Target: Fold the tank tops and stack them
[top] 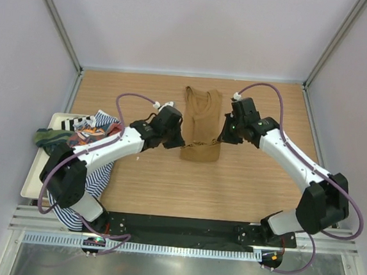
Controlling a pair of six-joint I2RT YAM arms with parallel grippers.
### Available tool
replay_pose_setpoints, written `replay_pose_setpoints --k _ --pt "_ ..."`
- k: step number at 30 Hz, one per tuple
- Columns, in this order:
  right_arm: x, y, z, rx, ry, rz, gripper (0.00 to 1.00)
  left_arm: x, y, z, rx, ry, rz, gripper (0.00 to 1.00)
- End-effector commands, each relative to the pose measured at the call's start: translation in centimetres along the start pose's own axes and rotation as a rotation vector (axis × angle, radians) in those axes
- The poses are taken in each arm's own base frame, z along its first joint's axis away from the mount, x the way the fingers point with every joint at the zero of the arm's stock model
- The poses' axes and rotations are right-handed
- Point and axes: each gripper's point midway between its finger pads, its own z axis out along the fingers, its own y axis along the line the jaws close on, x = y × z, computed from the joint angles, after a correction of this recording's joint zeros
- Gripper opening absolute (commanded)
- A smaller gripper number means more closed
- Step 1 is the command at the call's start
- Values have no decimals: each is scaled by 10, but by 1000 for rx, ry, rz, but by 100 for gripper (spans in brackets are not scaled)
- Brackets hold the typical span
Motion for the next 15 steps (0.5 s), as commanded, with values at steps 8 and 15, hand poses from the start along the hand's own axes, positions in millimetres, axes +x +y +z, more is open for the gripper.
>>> replay_pose_setpoints --k 8,15 --pt "-68 -10 32 53 -22 21 1 -70 -7 26 -22 -27 5 0" --pt "-92 -13 51 77 -23 36 1 -85 0 58 -42 -1 -25 0"
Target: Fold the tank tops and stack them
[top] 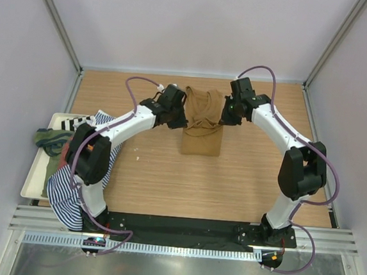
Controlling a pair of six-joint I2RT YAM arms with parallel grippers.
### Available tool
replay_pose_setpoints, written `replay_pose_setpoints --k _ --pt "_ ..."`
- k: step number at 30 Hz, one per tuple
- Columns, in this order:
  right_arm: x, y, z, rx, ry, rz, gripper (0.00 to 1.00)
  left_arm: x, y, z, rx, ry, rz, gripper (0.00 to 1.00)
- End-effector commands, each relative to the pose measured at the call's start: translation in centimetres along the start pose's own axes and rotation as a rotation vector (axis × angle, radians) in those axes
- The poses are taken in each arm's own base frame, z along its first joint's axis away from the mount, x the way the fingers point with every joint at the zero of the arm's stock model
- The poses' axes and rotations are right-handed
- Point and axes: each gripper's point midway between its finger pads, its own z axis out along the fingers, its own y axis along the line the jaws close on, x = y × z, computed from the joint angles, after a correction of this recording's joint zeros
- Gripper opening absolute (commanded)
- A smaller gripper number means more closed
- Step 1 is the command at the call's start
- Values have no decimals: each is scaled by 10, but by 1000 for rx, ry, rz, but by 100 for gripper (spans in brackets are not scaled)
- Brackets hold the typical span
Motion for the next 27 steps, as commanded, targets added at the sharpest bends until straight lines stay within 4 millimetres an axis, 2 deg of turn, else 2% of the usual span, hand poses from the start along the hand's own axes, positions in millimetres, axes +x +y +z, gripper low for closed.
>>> replay_pose_setpoints --k 1,2,4,9,17,22,23,25,26,27 --pt "-26 8 -2 -11 -46 -12 1 -13 -2 8 10 6 -1 0" --pt "-31 9 -2 -14 -53 -10 1 -14 2 14 0 11 -9 0" --pt "-32 10 5 -13 -45 -10 1 -18 -5 16 27 21 -11 0" --pt "-43 10 14 -13 -46 3 1 -28 -7 22 23 10 -8 0" --pt "-49 4 34 -3 -31 27 1 -39 4 37 14 25 -28 0" --pt "-60 0 52 0 -48 56 1 -47 10 59 20 40 -63 0" --pt "-64 -1 61 -2 -54 74 1 -53 8 62 37 31 -67 0" --pt "-68 -1 71 -26 -45 99 2 -54 17 77 25 43 -86 0" --pt "-74 -4 84 -36 -50 116 8 -58 15 80 36 41 -87 0" --pt "-77 -4 89 -43 -51 122 18 -62 19 84 36 42 -95 3"
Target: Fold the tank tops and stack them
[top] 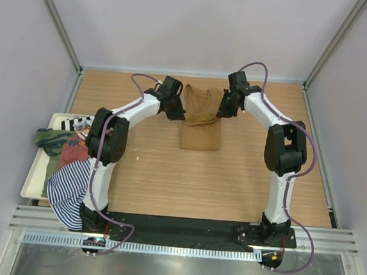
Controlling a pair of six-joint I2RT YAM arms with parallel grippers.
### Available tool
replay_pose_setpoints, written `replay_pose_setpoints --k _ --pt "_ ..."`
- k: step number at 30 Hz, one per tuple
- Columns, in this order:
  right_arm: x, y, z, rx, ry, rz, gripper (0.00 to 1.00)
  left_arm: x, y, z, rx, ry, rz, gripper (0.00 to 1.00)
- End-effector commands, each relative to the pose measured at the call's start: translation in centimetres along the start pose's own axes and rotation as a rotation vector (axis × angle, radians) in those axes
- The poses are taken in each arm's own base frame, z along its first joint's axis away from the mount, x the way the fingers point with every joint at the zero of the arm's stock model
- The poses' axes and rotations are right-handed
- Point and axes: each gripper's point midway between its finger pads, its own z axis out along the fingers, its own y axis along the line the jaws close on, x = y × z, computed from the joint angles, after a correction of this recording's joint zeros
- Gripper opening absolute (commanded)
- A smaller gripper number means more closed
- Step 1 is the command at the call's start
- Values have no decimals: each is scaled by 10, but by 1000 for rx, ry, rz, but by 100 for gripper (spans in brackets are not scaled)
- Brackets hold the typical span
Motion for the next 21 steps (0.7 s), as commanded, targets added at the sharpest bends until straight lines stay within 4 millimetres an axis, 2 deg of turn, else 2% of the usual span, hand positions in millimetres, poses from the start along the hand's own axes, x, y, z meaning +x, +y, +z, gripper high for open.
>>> replay_pose_setpoints --k 1,2,3,4,5,6,7,8,10,12,13,14,15,16,17,19,20,21 --pt "-37 8 15 -63 -80 49 30 -24 -9 11 69 -19 -14 18" --pt "-43 6 17 -60 -98 62 46 -28 -9 12 78 -25 -16 24" --pt "-48 4 15 -56 -117 70 50 -32 -5 14 79 -26 -25 29" --pt "-51 2 12 -54 -135 76 55 -35 -4 14 85 -29 -28 46" --pt "-44 -4 13 -43 -127 82 63 -36 -3 10 97 -40 -29 54" --pt "-51 -4 8 -52 -165 86 67 -39 -2 7 109 -45 -31 59" --pt "-47 -8 -3 -48 -181 87 70 -40 -1 3 115 -57 -29 64" --pt "-52 -9 -11 -53 -213 89 73 -40 -1 -8 127 -73 -25 65" --pt "-43 -17 -31 -51 -232 81 73 -39 3 -18 137 -85 -24 67" --pt "-41 -22 -43 -52 -270 76 73 -31 3 -35 159 -93 -18 67" --pt "-28 -25 -56 -60 -275 67 73 -27 1 -43 182 -86 -17 67" --pt "-24 -24 -59 -80 -285 58 73 -13 10 -41 173 -63 -26 67" --pt "-15 -18 -64 -131 -265 46 73 -9 4 -53 198 -70 -23 67" --pt "1 -22 -60 -138 -231 28 72 -4 5 -56 202 -66 -24 67" --pt "7 -21 -64 -156 -218 20 71 10 14 -53 188 -44 -28 67" --pt "28 -18 -61 -201 -149 -1 71 20 6 -62 228 -48 -25 66" --pt "33 -16 -59 -219 -132 -3 71 36 8 -60 226 -21 -22 66" --pt "41 -13 -59 -244 -105 -4 72 43 5 -60 238 -12 -16 66"
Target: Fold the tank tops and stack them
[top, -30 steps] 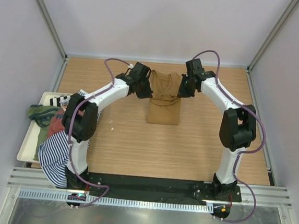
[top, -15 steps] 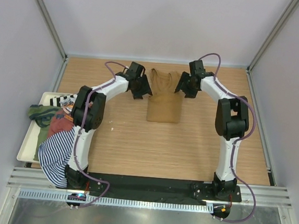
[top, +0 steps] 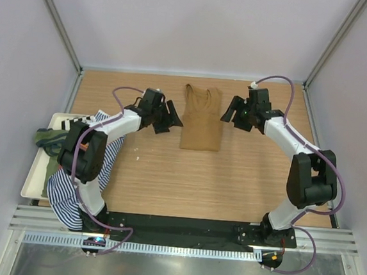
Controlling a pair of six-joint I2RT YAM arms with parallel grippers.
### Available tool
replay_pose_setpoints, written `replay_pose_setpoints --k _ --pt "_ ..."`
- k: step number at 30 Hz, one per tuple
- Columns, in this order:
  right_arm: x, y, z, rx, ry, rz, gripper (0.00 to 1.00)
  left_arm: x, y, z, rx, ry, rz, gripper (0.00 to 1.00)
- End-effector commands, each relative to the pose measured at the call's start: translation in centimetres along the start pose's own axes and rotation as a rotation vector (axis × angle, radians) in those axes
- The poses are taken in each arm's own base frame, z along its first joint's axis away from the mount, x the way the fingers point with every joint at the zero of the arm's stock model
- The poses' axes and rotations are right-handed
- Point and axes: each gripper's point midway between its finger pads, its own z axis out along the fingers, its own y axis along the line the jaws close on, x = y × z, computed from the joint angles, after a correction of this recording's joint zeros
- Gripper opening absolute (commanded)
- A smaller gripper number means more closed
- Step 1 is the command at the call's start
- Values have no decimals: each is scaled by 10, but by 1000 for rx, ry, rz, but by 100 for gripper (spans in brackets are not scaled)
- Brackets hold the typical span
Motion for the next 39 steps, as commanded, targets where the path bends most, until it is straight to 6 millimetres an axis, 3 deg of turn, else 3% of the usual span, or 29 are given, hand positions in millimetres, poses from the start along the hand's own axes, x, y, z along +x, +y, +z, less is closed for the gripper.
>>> replay_pose_setpoints --k 1,6,10,17,21,23,25,26,27,28,36,39 --pt "28 9 5 -107 81 -27 72 18 -30 -5 121 4 27 66" --pt "52 -2 13 -92 142 -18 76 47 -29 7 97 50 51 66" --pt "73 -11 23 -79 197 -13 71 54 -21 16 79 63 43 63" --pt "98 -7 40 -105 284 -30 59 70 -9 35 41 103 50 57" --pt "113 -12 41 -85 324 -34 49 78 -8 41 38 128 51 48" --pt "118 -14 38 -83 333 -32 44 81 -6 41 30 131 50 37" --pt "127 -17 36 -86 347 -26 28 86 0 42 8 130 53 29" --pt "128 -15 33 -94 344 -27 21 88 3 42 2 130 53 18" --pt "133 -17 31 -92 355 -24 7 90 5 41 1 133 56 10" --pt "135 -18 29 -94 355 -28 3 94 6 40 0 140 58 3" --pt "150 -12 -16 -109 318 -54 1 122 10 0 -17 92 116 0" --pt "159 -6 -36 -99 319 -91 1 129 2 -16 12 78 125 0"
